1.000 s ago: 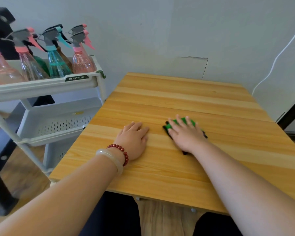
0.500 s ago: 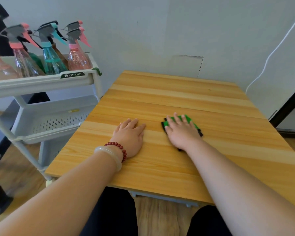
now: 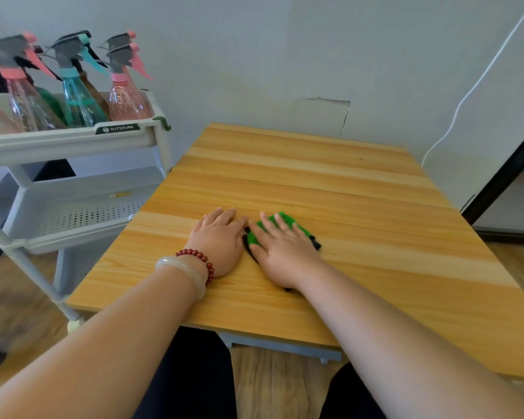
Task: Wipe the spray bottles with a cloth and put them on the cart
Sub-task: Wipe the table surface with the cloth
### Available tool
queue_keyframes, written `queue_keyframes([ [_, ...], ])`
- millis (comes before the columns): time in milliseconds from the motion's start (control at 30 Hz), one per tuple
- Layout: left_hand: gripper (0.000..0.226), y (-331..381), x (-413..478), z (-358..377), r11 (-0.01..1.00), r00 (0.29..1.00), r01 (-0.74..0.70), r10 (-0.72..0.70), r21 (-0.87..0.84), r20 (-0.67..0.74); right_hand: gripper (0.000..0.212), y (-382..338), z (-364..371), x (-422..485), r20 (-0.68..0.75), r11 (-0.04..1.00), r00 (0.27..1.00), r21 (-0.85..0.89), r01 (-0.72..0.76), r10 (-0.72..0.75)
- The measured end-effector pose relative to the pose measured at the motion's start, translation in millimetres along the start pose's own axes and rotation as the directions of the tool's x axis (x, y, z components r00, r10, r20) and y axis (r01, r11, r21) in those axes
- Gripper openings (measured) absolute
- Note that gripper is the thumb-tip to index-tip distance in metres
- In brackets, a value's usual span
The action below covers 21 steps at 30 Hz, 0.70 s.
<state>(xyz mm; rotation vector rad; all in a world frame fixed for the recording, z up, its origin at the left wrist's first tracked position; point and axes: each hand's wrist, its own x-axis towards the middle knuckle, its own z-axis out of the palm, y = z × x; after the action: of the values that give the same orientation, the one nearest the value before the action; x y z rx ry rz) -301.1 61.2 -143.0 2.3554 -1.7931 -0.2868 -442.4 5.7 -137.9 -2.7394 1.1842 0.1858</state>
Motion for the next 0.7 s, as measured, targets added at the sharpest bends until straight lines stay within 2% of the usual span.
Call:
queue_keyframes([
  [67,0.048,0,0,0,1.000,1.000,-0.006,0.006,-0.001,0.006,0.055,5,-1,-1,0.024,0.999,0.998,-0.004,0.050,-0.050],
  [100,0.048,0,-1,-1,1.000,1.000,-0.007,0.007,0.001,0.008,0.055,17,-4,2,0.021,1.000,1.000,-0.006,0.018,-0.018],
  [200,0.049,0,-6,-4,1.000,1.000,-0.004,0.005,-0.018,0.027,0.055,57,-14,7,0.038,0.972,0.972,0.017,-0.233,0.232],
  [267,0.049,0,-13,-6,1.000,0.999,-0.012,0.013,-0.017,0.037,0.056,62,-15,7,0.046,0.944,0.944,0.037,-0.329,0.327],
  [333,0.050,0,-22,-5,1.000,0.999,-0.023,0.023,0.015,0.046,0.056,41,-11,3,0.018,0.956,0.956,0.022,-0.293,0.292],
  [467,0.051,-4,-33,1,1.000,0.999,0.007,-0.007,0.010,0.039,0.057,-18,4,-18,0.035,1.000,0.999,-0.001,-0.014,0.014],
  [533,0.051,-5,-34,1,1.000,1.000,0.005,-0.005,0.006,0.028,0.056,-13,4,-22,0.044,1.000,0.999,-0.001,0.029,-0.029],
  [600,0.051,-4,-35,1,1.000,1.000,-0.001,0.001,0.000,0.031,0.056,14,-1,-17,0.031,0.997,0.997,0.004,-0.074,0.074],
  [700,0.051,-4,-37,2,1.000,0.999,0.003,-0.002,-0.001,0.034,0.056,44,-9,-15,0.053,0.945,0.944,0.024,-0.327,0.326],
])
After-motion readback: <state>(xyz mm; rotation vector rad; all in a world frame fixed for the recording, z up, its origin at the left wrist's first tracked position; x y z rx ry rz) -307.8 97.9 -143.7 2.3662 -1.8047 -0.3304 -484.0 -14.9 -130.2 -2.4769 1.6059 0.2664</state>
